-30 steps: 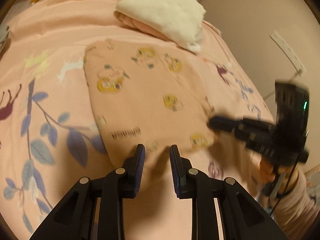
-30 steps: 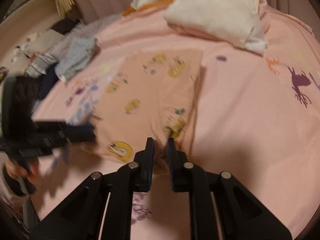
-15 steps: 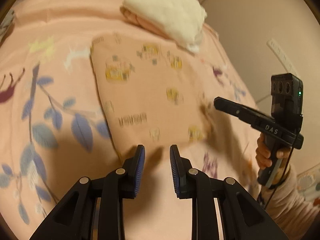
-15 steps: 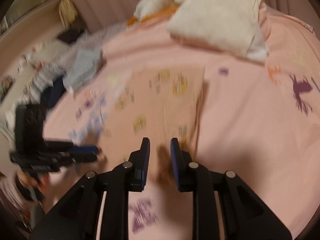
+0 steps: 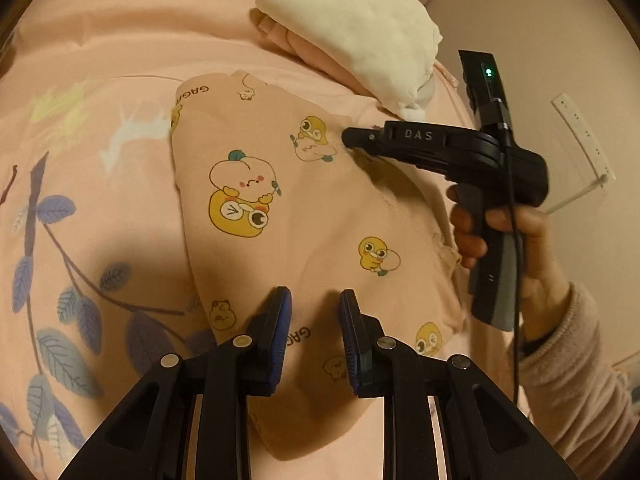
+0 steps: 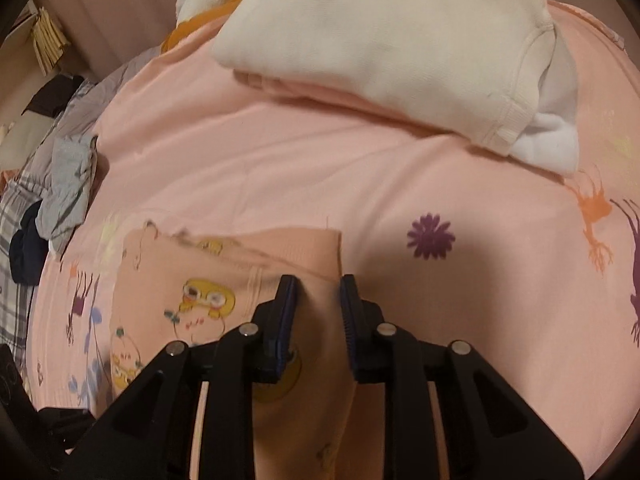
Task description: Fold small clothes
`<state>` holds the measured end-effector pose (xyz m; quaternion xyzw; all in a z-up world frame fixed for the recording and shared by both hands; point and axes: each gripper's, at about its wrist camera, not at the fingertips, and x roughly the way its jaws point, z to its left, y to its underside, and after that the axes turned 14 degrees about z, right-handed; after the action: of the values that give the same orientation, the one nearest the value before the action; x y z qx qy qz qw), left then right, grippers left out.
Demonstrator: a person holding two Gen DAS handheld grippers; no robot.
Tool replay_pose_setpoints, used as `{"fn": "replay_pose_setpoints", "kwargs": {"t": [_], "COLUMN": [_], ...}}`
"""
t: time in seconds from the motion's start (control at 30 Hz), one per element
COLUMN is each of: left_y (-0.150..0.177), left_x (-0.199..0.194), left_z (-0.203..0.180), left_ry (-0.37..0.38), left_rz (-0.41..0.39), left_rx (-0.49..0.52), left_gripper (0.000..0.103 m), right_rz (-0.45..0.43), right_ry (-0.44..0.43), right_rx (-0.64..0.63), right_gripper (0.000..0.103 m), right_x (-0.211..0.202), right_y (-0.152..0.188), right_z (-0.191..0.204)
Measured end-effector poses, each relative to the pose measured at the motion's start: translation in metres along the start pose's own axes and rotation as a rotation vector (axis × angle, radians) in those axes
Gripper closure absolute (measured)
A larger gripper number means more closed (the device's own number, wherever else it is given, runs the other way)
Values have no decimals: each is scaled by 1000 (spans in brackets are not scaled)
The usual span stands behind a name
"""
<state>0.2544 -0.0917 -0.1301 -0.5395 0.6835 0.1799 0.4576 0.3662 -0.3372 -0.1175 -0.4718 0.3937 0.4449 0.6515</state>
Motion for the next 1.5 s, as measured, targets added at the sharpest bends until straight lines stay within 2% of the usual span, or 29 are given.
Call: {"fn": "replay_pose_setpoints", "kwargs": {"t": [0.03, 0.1, 0.17, 0.27, 0.43, 0.57, 0.7, 0.77, 0.87, 0.9, 0.93, 1.0, 1.1, 1.27, 1.5], "left_y": [1, 1, -7, -32, -71, -91, -99, -95, -79, -72, -63, -44, -21, -5, -9], "left_x": [-4, -16, -28, -36, -24, 10, 9, 1, -16, -22, -26, -33, -41, -32, -5], "left_z": [1, -1, -2, 3, 22, 46, 54, 57, 54, 54, 55, 59, 61, 64, 54], "left_ry": [12, 19, 11, -11, -56, -94, -64, -37, -27, -11, 11, 52, 104, 256, 295], "left_rz": [0, -23, -74, -122, -136, -74, -103, -113, -133, -135, -129, -134, -120, -77, -21], "left_rx": [-7, 1, 3, -16, -89, -170, -225, -242, -225, -221, -223, -244, -247, -274, -256], "left_gripper": [81, 81, 81, 81, 81, 81, 81, 81, 81, 74, 56, 35, 35, 35, 35], "right_rz": [-13, -54, -106, -124, -89, -24, -5, 1, -28, -44, -54, -54, -28, 41, 94], "right_ry": [3, -18, -68, -111, -129, -74, -55, -68, -157, -193, -212, -259, -368, -487, -496], "right_rx": [13, 37, -7, -97, -233, -263, -275, -258, -188, -149, -119, -36, 69, 153, 162], "right_gripper": [75, 75, 75, 75, 75, 76, 76, 76, 62, 50, 40, 37, 36, 35, 35], "right_x": [-3, -15, -34, -55, -67, -53, -53, -59, -74, -80, -82, -82, -73, -51, -26], "right_y": [-1, 2, 14, 40, 90, 116, 137, 143, 148, 148, 147, 141, 130, 114, 93], "right_z": [-1, -4, -1, 12, 27, 21, 18, 11, -7, -16, -21, -36, -55, -63, -48]}}
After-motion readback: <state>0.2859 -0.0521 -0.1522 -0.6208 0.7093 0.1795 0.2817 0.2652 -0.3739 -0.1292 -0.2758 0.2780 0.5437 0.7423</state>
